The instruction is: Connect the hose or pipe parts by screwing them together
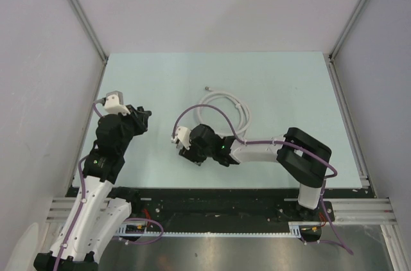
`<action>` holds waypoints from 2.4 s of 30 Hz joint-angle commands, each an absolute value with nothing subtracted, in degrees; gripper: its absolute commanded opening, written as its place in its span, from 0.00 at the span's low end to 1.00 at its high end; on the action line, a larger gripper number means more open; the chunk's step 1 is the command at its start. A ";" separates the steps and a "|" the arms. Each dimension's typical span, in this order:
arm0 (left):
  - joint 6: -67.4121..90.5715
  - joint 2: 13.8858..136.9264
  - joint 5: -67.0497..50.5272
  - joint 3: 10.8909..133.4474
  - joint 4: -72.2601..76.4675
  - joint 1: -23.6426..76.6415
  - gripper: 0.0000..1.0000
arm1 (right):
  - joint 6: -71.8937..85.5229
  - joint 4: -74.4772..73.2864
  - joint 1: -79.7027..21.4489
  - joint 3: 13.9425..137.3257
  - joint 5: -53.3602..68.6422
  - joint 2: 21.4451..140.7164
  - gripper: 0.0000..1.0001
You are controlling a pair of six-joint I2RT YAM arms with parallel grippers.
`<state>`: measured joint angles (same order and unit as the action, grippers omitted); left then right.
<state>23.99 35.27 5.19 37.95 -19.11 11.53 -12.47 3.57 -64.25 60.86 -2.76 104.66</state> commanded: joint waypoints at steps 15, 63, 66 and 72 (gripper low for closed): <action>25.40 35.16 3.78 39.90 -16.61 10.90 0.00 | -10.28 7.64 -58.01 61.52 12.67 106.61 0.50; 36.30 40.78 -40.16 43.42 -12.57 11.60 0.00 | -12.92 17.93 -61.00 44.83 5.01 71.72 0.00; 36.74 40.17 -41.30 42.80 -11.78 12.56 0.00 | -12.39 18.46 -61.26 44.65 4.75 70.40 0.00; 37.35 41.04 -44.12 41.13 -10.55 15.73 0.00 | -12.57 19.34 -61.87 44.39 3.96 68.73 0.00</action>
<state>35.62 41.17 -39.53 41.63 -14.57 13.72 -12.62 15.20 -61.08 44.25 4.91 71.50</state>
